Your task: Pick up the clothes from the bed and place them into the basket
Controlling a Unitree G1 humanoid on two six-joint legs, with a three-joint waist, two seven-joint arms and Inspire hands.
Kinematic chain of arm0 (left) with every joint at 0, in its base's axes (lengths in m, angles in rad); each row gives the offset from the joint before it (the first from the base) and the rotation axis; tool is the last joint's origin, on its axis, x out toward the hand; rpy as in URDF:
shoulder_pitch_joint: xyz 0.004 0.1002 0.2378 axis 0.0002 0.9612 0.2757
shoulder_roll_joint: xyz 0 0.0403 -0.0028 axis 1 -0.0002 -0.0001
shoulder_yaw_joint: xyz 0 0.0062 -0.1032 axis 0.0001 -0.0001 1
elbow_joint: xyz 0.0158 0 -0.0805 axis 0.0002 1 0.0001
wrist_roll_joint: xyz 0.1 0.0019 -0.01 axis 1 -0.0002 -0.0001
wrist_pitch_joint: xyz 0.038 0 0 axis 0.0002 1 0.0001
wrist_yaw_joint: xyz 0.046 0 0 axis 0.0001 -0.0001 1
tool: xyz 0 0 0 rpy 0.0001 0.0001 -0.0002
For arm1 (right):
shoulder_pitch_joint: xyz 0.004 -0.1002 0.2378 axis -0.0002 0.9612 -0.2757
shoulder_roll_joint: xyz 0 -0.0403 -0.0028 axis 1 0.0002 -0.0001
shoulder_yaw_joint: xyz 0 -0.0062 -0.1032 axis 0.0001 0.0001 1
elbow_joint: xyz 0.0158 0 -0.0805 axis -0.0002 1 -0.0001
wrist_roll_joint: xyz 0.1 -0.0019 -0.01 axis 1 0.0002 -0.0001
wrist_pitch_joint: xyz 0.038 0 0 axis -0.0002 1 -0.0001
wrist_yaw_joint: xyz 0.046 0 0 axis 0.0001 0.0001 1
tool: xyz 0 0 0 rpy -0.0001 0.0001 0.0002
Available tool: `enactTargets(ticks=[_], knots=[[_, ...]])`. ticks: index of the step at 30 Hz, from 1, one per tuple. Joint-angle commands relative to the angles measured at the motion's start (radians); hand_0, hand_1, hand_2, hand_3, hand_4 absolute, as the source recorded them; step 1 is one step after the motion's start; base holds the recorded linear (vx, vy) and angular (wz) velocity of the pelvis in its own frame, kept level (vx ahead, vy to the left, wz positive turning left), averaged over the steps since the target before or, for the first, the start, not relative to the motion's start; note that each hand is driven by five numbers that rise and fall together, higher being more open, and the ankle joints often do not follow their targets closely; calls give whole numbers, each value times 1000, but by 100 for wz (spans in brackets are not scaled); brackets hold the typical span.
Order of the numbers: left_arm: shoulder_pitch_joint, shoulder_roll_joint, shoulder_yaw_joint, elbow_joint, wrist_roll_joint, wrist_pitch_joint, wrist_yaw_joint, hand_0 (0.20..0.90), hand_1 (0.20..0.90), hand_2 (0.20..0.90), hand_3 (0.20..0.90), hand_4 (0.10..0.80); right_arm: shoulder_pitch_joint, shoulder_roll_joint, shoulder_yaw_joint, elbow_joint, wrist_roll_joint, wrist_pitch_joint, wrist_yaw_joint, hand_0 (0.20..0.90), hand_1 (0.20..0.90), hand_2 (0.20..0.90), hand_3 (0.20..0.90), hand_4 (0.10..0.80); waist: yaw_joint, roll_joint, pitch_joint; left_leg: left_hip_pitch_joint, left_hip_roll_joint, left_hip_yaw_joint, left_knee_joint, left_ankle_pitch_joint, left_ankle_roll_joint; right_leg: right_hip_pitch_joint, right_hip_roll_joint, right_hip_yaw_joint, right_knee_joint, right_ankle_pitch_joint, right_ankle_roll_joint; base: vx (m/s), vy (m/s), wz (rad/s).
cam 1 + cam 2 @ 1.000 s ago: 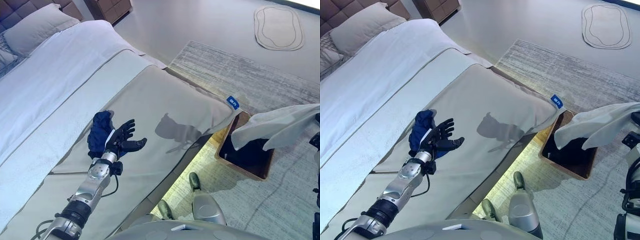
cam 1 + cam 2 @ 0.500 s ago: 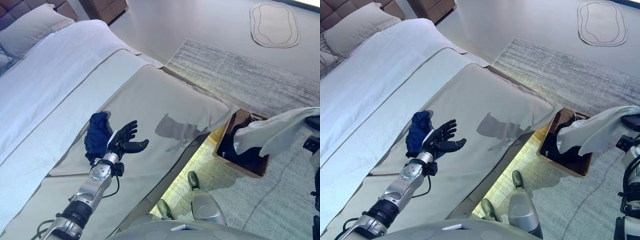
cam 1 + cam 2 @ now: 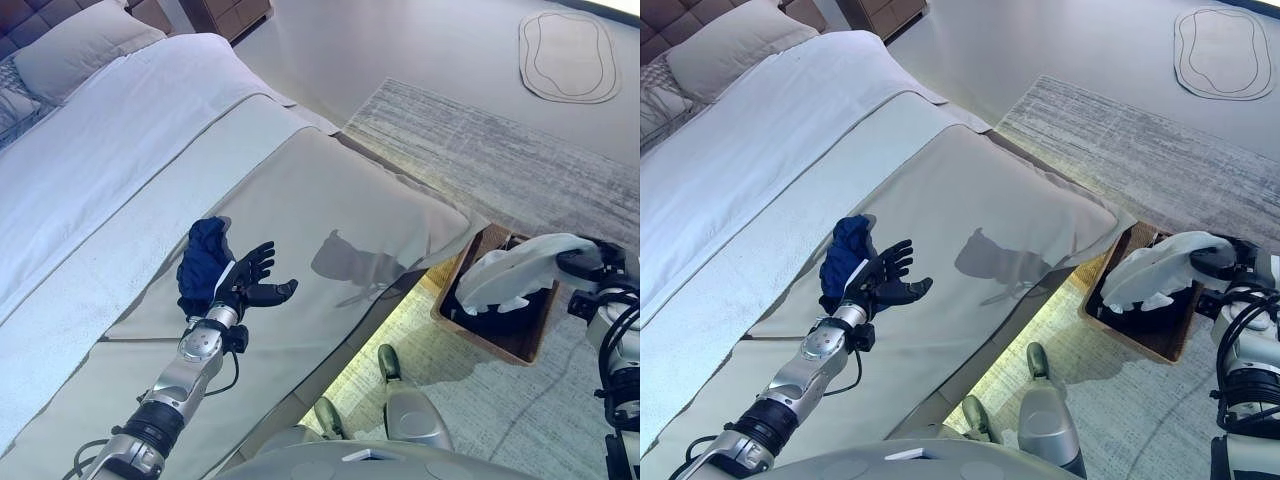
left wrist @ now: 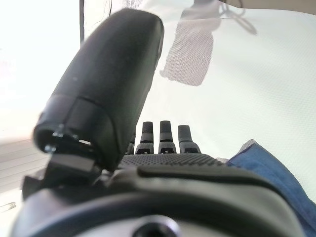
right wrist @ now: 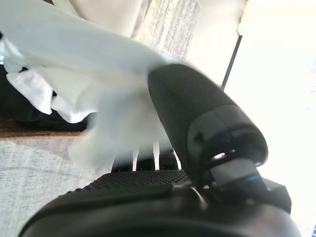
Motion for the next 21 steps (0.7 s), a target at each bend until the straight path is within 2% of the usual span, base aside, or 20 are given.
enactTargets(ticks=[1,14,21], knots=[[-55,32,11,-53,30,-68,18,900,900,900,900,800,-78,-34,9,29,-29,-49,-24,900,900,900,900,800,6,-69,-72,-46,26,-65,58,-36,-41,68,-14,-11,27,-83,42,0,0,0],[-45,43,5,-75,23,-71,23,900,900,900,900,800,-58,-56,-23,139,-171,17,-152,900,900,900,900,800,13,-69,-71,-44,24,-71,59,-38,-37,72,-14,-2,29,-82,44,0,0,0],[-35,32,6,-86,19,-74,37,900,900,900,900,800,-52,-66,0,103,-207,-11,-131,900,900,900,900,800,19,-75,-79,-38,25,-77,65,-40,-38,83,-15,-8,32,-87,40,0,0,0]])
